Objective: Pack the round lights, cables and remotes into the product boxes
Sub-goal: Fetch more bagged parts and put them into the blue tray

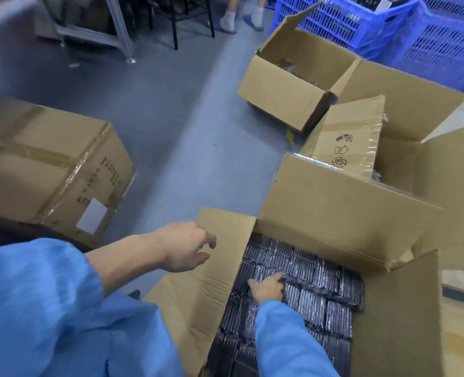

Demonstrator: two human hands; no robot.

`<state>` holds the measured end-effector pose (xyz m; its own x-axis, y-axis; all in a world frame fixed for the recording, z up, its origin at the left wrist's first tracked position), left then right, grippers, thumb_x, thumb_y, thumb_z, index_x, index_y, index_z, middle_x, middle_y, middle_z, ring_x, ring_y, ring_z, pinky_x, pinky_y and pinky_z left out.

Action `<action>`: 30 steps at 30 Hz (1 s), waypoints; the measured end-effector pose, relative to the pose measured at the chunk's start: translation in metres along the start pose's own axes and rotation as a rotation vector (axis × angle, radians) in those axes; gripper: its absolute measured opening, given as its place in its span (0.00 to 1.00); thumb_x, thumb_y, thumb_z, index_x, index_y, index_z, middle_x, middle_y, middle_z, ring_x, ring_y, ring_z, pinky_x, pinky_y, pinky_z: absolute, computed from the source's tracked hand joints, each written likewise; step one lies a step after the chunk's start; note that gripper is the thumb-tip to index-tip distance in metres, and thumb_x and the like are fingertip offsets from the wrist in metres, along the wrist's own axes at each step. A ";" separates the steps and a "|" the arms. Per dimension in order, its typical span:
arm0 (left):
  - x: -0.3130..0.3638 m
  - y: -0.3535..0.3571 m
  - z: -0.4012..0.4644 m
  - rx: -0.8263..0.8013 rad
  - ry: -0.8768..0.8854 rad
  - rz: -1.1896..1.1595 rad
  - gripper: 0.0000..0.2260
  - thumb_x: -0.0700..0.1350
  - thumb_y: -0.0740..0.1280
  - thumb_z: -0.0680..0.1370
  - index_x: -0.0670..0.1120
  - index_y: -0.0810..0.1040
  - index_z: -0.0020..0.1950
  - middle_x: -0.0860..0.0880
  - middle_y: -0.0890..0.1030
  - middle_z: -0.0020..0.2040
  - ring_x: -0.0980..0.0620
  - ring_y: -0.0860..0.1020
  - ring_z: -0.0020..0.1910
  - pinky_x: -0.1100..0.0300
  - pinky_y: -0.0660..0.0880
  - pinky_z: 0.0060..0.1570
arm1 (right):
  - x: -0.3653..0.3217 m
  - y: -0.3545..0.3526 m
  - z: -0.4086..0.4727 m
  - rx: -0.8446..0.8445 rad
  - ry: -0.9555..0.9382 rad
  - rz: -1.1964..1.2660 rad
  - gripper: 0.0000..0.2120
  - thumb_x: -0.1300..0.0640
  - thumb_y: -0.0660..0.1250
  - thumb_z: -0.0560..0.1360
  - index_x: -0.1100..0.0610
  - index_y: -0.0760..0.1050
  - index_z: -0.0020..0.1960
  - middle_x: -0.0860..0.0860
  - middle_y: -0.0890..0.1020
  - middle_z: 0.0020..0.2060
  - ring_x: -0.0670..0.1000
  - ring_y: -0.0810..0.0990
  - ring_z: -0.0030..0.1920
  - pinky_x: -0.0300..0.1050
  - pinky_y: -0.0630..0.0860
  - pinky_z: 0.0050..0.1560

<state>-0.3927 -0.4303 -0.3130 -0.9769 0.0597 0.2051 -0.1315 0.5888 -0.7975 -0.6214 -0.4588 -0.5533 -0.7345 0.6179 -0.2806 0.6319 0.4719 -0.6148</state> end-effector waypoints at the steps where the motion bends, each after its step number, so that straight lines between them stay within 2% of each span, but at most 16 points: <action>1: 0.005 0.002 -0.001 -0.011 0.006 0.003 0.15 0.53 0.59 0.82 0.53 0.71 0.69 0.50 0.77 0.61 0.48 0.75 0.59 0.58 0.68 0.49 | 0.001 0.000 0.002 -0.004 0.018 0.033 0.52 0.51 0.74 0.72 0.55 0.39 0.79 0.64 0.63 0.71 0.66 0.71 0.66 0.59 0.77 0.60; 5: 0.018 0.010 -0.001 -0.013 -0.017 -0.099 0.16 0.53 0.60 0.82 0.53 0.71 0.69 0.50 0.78 0.62 0.50 0.76 0.59 0.59 0.70 0.54 | 0.003 -0.017 -0.016 0.012 0.033 0.137 0.54 0.47 0.75 0.71 0.56 0.39 0.79 0.63 0.71 0.67 0.63 0.75 0.63 0.57 0.74 0.63; 7: 0.025 0.010 0.002 0.006 -0.093 -0.351 0.19 0.55 0.63 0.81 0.53 0.70 0.70 0.49 0.77 0.64 0.51 0.76 0.58 0.61 0.70 0.56 | 0.007 -0.038 -0.038 0.082 0.047 0.228 0.54 0.45 0.74 0.70 0.55 0.39 0.79 0.62 0.72 0.67 0.62 0.75 0.63 0.55 0.72 0.61; 9: 0.034 0.006 0.006 0.019 -0.190 -0.661 0.28 0.61 0.66 0.77 0.53 0.65 0.75 0.48 0.73 0.68 0.51 0.75 0.62 0.60 0.69 0.61 | 0.013 -0.059 -0.068 0.084 0.032 0.489 0.50 0.47 0.74 0.71 0.51 0.42 0.79 0.60 0.70 0.70 0.60 0.73 0.65 0.54 0.69 0.63; 11: 0.048 0.002 0.006 -0.031 -0.274 -0.955 0.41 0.69 0.69 0.70 0.55 0.59 0.78 0.49 0.67 0.74 0.50 0.70 0.70 0.56 0.66 0.68 | 0.006 -0.074 -0.103 -0.069 -0.149 0.951 0.45 0.50 0.76 0.70 0.50 0.53 0.78 0.56 0.74 0.69 0.54 0.76 0.64 0.52 0.70 0.65; 12: 0.056 0.001 0.005 -0.098 -0.282 -1.092 0.46 0.72 0.70 0.66 0.57 0.59 0.78 0.51 0.66 0.75 0.50 0.69 0.71 0.53 0.67 0.68 | -0.006 -0.077 -0.122 -0.222 -0.273 1.157 0.41 0.51 0.77 0.69 0.52 0.59 0.76 0.56 0.77 0.66 0.54 0.78 0.62 0.55 0.72 0.65; 14: 0.070 0.000 0.003 -0.234 -0.183 -1.376 0.41 0.70 0.73 0.63 0.56 0.70 0.72 0.52 0.75 0.68 0.52 0.77 0.63 0.52 0.74 0.58 | -0.034 -0.082 -0.149 -0.509 -0.512 1.288 0.34 0.50 0.74 0.70 0.54 0.66 0.72 0.57 0.79 0.64 0.56 0.78 0.63 0.61 0.71 0.67; 16: 0.071 -0.006 0.001 -0.205 -0.112 -1.648 0.28 0.60 0.78 0.66 0.50 0.80 0.61 0.47 0.83 0.56 0.50 0.83 0.49 0.53 0.79 0.47 | -0.062 -0.091 -0.154 -0.576 -0.648 1.231 0.32 0.41 0.70 0.73 0.57 0.70 0.70 0.56 0.78 0.66 0.55 0.76 0.66 0.56 0.74 0.63; 18: 0.062 -0.012 -0.001 -0.125 -0.115 -1.751 0.25 0.55 0.78 0.65 0.46 0.81 0.59 0.43 0.84 0.54 0.47 0.83 0.47 0.51 0.81 0.45 | -0.073 -0.098 -0.134 -0.432 -0.627 1.255 0.30 0.37 0.66 0.75 0.61 0.76 0.64 0.55 0.81 0.61 0.51 0.79 0.62 0.50 0.80 0.51; 20: 0.053 -0.017 -0.003 -0.118 -0.156 -1.766 0.24 0.55 0.77 0.62 0.47 0.83 0.55 0.44 0.85 0.54 0.47 0.84 0.47 0.51 0.81 0.51 | -0.062 -0.089 -0.096 -0.136 -0.461 1.082 0.18 0.49 0.66 0.79 0.64 0.79 0.55 0.58 0.83 0.53 0.52 0.83 0.54 0.53 0.81 0.49; 21: 0.049 -0.018 -0.005 -0.133 -0.172 -1.775 0.22 0.56 0.76 0.61 0.49 0.84 0.51 0.45 0.85 0.53 0.48 0.84 0.46 0.51 0.79 0.54 | -0.052 -0.076 -0.078 -0.009 -0.330 0.862 0.12 0.55 0.66 0.79 0.63 0.80 0.54 0.58 0.83 0.51 0.53 0.82 0.53 0.55 0.80 0.54; 22: 0.046 -0.020 -0.006 -0.147 -0.181 -1.782 0.20 0.57 0.76 0.61 0.50 0.85 0.48 0.46 0.85 0.52 0.48 0.84 0.46 0.51 0.78 0.56 | -0.041 -0.059 -0.064 0.022 -0.211 0.644 0.11 0.57 0.66 0.79 0.63 0.79 0.56 0.58 0.83 0.53 0.55 0.80 0.56 0.52 0.76 0.60; 24: 0.037 -0.019 -0.010 -0.161 -0.177 -1.786 0.16 0.56 0.76 0.62 0.50 0.87 0.46 0.46 0.85 0.53 0.48 0.84 0.47 0.51 0.78 0.57 | -0.024 -0.018 -0.044 -0.168 -0.081 0.329 0.20 0.54 0.67 0.78 0.63 0.74 0.66 0.59 0.78 0.62 0.58 0.76 0.63 0.44 0.71 0.62; 26: 0.028 -0.017 -0.014 -0.154 -0.166 -1.819 0.15 0.53 0.75 0.65 0.48 0.87 0.49 0.45 0.84 0.55 0.48 0.84 0.49 0.53 0.80 0.55 | -0.020 0.007 -0.028 -0.285 -0.042 0.162 0.29 0.52 0.66 0.78 0.64 0.64 0.73 0.61 0.69 0.71 0.60 0.68 0.71 0.45 0.68 0.67; 28: 0.019 -0.015 -0.017 -0.132 -0.138 -1.842 0.13 0.51 0.74 0.69 0.47 0.87 0.50 0.44 0.84 0.56 0.48 0.84 0.50 0.53 0.81 0.54 | -0.023 0.014 -0.018 -0.290 -0.037 0.062 0.32 0.54 0.64 0.79 0.60 0.54 0.78 0.62 0.57 0.76 0.62 0.59 0.75 0.52 0.61 0.73; 30: 0.010 -0.018 -0.020 -0.095 -0.118 -1.860 0.11 0.50 0.75 0.70 0.48 0.87 0.50 0.44 0.84 0.55 0.48 0.84 0.48 0.54 0.82 0.48 | -0.024 0.017 -0.011 -0.263 -0.050 0.026 0.30 0.55 0.63 0.79 0.57 0.56 0.77 0.62 0.58 0.75 0.63 0.62 0.74 0.52 0.61 0.73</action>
<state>-0.3971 -0.4241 -0.2857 0.3850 -0.6774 0.6268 -0.9034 -0.1377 0.4061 -0.5900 -0.4590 -0.5491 -0.7243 0.6031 -0.3342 0.6886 0.6077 -0.3956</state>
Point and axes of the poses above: each hand's wrist, its own z-axis towards the middle knuckle, its own y-axis out of the palm, x = y × z, the point moved 2 cm from there along z, towards the middle knuckle
